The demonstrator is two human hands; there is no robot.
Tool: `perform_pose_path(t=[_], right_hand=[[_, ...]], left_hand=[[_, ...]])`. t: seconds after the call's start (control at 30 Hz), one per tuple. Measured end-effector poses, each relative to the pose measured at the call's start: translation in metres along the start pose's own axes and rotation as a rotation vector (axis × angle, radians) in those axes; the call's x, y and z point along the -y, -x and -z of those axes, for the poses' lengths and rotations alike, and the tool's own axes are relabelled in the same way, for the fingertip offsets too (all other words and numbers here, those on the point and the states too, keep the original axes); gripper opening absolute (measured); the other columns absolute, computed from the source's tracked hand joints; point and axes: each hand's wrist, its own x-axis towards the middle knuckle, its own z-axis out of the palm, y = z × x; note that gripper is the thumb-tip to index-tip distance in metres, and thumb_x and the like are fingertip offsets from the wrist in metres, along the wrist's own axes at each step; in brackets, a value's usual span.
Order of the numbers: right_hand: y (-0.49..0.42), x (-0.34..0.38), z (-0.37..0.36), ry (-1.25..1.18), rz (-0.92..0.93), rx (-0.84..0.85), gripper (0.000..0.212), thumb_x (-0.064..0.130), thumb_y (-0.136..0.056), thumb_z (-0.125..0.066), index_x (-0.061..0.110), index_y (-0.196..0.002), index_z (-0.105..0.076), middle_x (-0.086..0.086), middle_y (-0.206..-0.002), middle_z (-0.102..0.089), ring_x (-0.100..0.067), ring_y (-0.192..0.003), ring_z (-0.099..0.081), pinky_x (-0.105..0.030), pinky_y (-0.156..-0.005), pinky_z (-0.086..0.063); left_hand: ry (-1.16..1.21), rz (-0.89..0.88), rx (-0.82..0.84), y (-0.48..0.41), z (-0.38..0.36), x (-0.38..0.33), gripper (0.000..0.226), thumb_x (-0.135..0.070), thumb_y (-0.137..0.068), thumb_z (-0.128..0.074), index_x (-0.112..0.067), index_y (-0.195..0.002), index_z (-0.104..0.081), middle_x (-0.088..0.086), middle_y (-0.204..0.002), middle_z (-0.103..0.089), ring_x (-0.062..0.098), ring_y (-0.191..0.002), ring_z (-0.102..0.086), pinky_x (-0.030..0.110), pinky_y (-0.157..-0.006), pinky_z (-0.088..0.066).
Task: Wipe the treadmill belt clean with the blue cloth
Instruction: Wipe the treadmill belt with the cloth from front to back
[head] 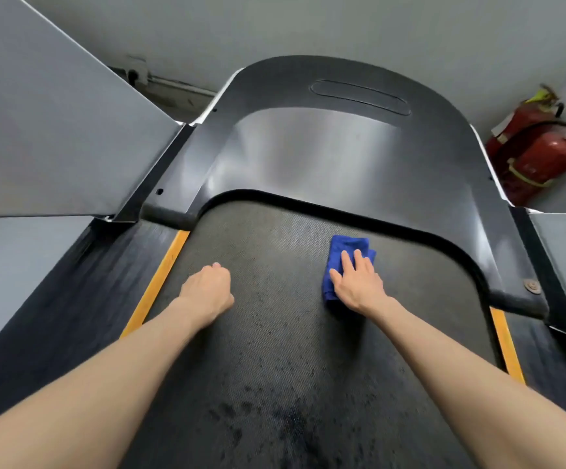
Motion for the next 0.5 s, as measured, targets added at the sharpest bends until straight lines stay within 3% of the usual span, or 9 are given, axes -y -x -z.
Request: perform_pose_path(t=[0.07, 0.17, 0.3, 0.4, 0.5], right_hand=[[0.000, 0.001, -0.013, 0.017, -0.006, -0.072, 0.063, 0.043, -0.098, -0.028, 0.015, -0.148, -0.001, -0.011, -0.156, 0.007, -0.030, -0.143, 0.005, -0.045, -0.115, -0.007], [-0.014, 0.002, -0.015, -0.021, -0.012, -0.189, 0.067, 0.041, -0.096, -0.033, 0.014, -0.149, -0.002, -0.014, -0.156, 0.007, -0.032, -0.143, 0.006, -0.044, -0.115, -0.001], [-0.031, 0.037, -0.030, -0.083, 0.017, -0.271, 0.062, 0.040, -0.097, -0.032, 0.016, -0.149, -0.008, -0.014, -0.156, 0.002, -0.032, -0.144, 0.002, -0.044, -0.116, 0.000], [-0.030, 0.075, -0.048, -0.013, 0.336, -0.329, 0.063, 0.043, -0.090, -0.021, 0.017, -0.147, -0.019, -0.012, -0.155, -0.010, -0.031, -0.144, -0.009, -0.042, -0.116, -0.004], [-0.043, 0.074, -0.045, 0.136, 0.822, -0.214, 0.060, 0.038, -0.089, -0.015, 0.020, -0.146, -0.024, -0.004, -0.155, -0.018, -0.023, -0.143, -0.014, -0.036, -0.115, -0.006]], left_hand=[[0.014, 0.000, -0.029, 0.000, -0.005, 0.005, 0.039, -0.013, -0.087, -0.046, -0.004, -0.125, -0.050, 0.013, -0.123, -0.051, 0.029, -0.112, -0.052, 0.036, -0.093, -0.044], [0.046, -0.018, -0.031, 0.000, -0.006, 0.011, 0.049, -0.013, -0.088, -0.047, -0.007, -0.136, -0.042, 0.011, -0.137, -0.045, 0.028, -0.122, -0.047, 0.034, -0.099, -0.041], [0.103, -0.134, 0.040, 0.004, -0.014, 0.023, 0.073, -0.006, -0.084, -0.049, -0.010, -0.149, -0.016, 0.007, -0.158, -0.005, 0.024, -0.143, -0.016, 0.030, -0.113, -0.020], [0.060, -0.149, 0.046, -0.003, -0.019, 0.029, 0.079, -0.006, -0.084, -0.049, -0.012, -0.150, -0.006, 0.005, -0.158, 0.004, 0.022, -0.145, -0.002, 0.034, -0.117, -0.013], [-0.022, -0.119, 0.014, -0.007, -0.026, 0.027, 0.076, -0.012, -0.087, -0.052, -0.018, -0.150, -0.010, 0.005, -0.158, 0.003, 0.027, -0.145, -0.004, 0.042, -0.116, -0.017]])
